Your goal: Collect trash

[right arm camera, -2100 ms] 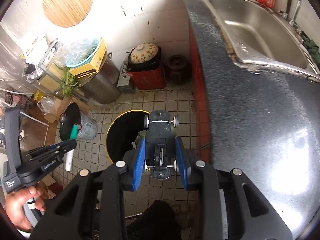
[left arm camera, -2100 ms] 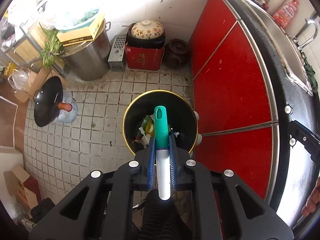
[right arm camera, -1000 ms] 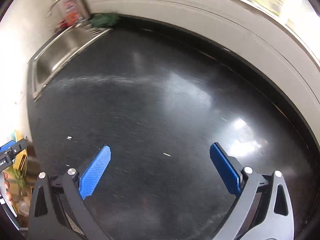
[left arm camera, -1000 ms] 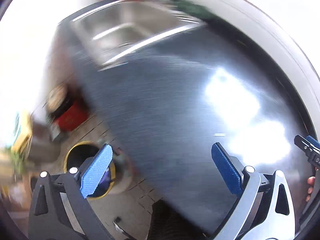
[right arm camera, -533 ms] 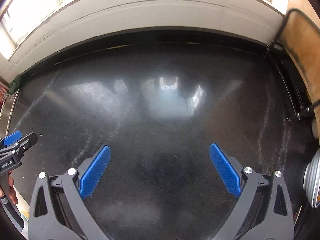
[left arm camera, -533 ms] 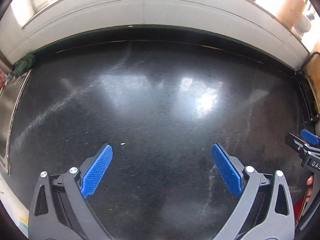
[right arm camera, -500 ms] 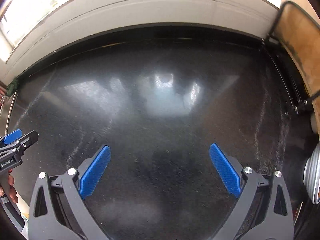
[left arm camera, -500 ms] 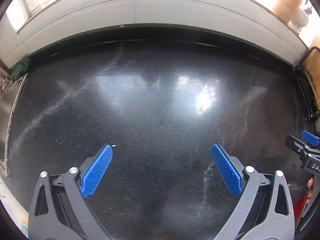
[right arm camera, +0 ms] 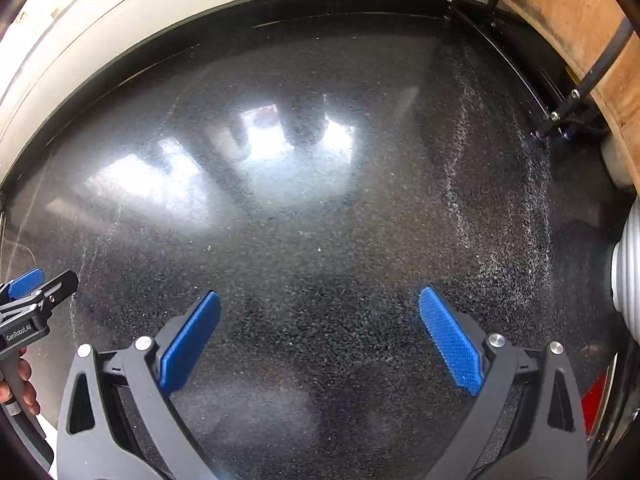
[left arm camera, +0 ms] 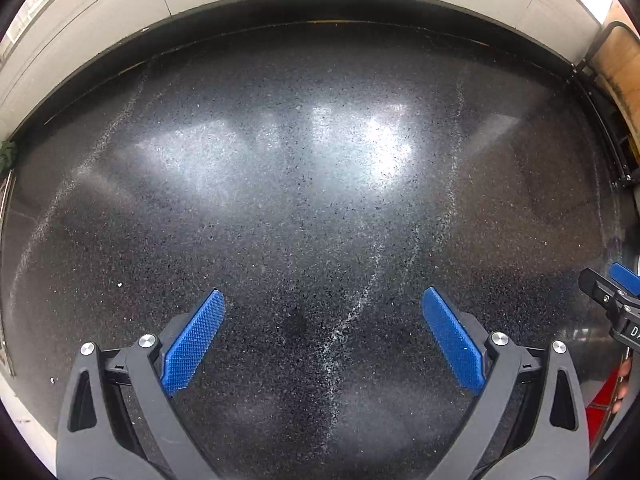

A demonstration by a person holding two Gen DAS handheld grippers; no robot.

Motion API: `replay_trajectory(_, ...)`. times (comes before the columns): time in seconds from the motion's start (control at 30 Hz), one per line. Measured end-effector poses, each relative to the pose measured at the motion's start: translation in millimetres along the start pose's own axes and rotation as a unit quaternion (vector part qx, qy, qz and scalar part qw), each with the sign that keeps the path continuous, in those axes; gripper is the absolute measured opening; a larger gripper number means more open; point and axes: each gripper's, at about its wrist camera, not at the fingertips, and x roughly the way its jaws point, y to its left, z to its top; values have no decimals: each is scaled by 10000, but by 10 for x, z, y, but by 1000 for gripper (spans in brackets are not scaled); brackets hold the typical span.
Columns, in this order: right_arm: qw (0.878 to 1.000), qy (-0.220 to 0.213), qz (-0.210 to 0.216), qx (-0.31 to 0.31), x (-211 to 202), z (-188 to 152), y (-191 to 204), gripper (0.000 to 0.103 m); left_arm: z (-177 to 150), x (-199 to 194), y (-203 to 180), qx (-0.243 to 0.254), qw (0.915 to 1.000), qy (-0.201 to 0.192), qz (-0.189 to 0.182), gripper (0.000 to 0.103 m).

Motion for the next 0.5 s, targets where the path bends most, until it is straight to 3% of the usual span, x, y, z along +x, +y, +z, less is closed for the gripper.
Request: replay_trajectory(0.5,9998,164,46,-41,179,53,56,96,-55,91,-22,-47,9999,-10,114,96)
